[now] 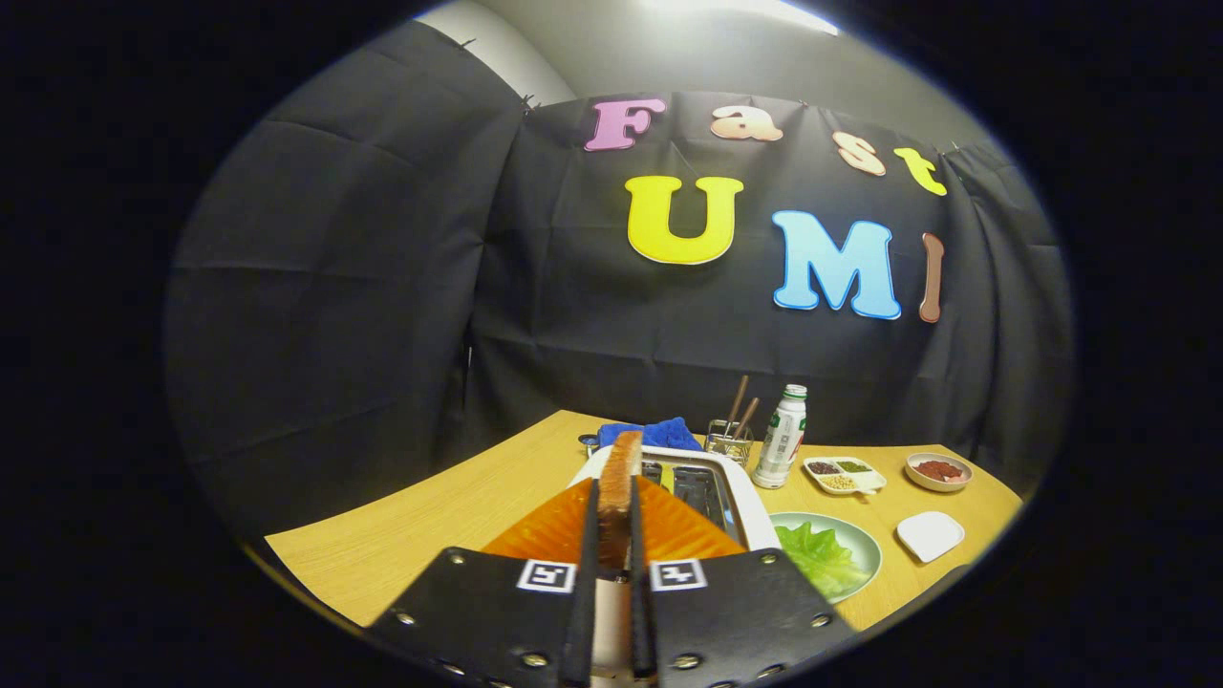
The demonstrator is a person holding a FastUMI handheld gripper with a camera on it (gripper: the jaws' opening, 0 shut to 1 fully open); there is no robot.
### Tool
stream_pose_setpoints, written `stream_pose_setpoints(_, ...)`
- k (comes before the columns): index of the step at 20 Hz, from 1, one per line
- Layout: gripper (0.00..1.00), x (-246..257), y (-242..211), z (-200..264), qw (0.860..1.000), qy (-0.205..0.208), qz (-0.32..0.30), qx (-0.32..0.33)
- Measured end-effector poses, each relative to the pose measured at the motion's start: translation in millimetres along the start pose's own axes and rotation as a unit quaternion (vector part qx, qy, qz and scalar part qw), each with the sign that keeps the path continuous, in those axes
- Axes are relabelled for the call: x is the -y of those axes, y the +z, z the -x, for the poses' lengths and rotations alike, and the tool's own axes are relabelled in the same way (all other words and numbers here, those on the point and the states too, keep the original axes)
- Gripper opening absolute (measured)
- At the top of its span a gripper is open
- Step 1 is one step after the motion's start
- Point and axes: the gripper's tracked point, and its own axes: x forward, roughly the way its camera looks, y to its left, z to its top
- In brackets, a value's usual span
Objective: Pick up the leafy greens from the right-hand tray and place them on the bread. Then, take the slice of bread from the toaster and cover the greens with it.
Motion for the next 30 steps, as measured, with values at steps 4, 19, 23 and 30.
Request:
stream_pose_setpoints(4,0.04,-3,3,-3,0.999,0.017,-0.029,-0.011)
stream_pose_setpoints(19,0.04,20,59,12,0.997,0.039,-0.064,0.024)
stream_pose_setpoints(23,0.04,35,82,21,0.996,0.039,-0.07,0.042)
stream_pose_setpoints(30,0.04,62,104,37,0.996,0.029,-0.062,0.059)
